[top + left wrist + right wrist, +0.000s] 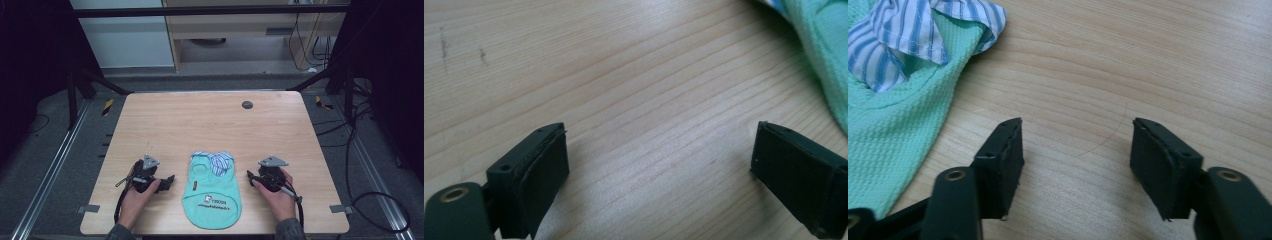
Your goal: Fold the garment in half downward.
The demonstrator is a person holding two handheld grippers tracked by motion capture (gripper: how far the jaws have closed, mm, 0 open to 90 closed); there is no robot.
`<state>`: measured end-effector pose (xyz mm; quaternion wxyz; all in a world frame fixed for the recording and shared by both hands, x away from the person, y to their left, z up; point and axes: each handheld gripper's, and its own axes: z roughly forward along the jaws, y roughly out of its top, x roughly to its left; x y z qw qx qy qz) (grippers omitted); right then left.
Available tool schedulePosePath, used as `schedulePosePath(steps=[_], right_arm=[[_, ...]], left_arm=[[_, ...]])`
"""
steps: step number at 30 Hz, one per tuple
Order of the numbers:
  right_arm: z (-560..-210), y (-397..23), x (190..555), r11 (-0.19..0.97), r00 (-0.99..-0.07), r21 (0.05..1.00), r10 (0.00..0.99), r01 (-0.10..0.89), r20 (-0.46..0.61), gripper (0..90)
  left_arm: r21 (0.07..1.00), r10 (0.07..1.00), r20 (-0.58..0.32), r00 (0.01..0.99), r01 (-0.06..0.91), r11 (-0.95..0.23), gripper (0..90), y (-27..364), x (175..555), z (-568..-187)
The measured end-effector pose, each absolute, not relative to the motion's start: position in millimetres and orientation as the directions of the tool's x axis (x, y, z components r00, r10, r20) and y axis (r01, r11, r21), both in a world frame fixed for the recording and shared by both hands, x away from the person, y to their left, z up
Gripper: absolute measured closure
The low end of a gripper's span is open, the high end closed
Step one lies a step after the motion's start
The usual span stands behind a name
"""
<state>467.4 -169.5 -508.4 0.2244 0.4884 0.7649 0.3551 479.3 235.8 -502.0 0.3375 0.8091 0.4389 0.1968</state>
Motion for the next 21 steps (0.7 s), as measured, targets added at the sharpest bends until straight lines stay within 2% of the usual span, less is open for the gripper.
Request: schedulePosePath(steps=[3,5,7,11,16,19,21], right_arm=[[-504,-167,468,0.271,-0.438,0.769,0.899,0.580,0.014,46.5],[-493,-159,470,0.285,-0.471,0.777,0.882,0.562,0.017,53.4],[-489,-155,472,0.303,-0.483,0.771,0.875,0.561,0.007,55.0],[-478,-139,490,0.359,-0.538,0.745,0.843,0.562,0.000,65.8],[-468,-130,512,0.386,-0.568,0.731,0.823,0.563,0.004,75.6],[-465,-126,523,0.382,-0.575,0.726,0.818,0.572,0.023,81.1],[-466,-122,529,0.391,-0.590,0.724,0.807,0.569,0.027,83.1]], left_arm=[[0.730,0.843,0.031,0.537,0.564,-0.386,11.1,234,481,-495],[0.751,0.835,0.009,0.549,0.548,-0.369,13.3,231,486,-483],[0.754,0.828,0.003,0.561,0.542,-0.370,16.6,229,489,-480],[0.733,0.802,0.028,0.597,0.533,-0.422,19.8,216,508,-471],[0.751,0.797,-0.052,0.601,0.550,-0.366,35.2,198,537,-454],[0.751,0.792,-0.047,0.608,0.544,-0.373,46.0,190,546,-449],[0.739,0.777,-0.037,0.628,0.541,-0.402,50.1,177,557,-446]])
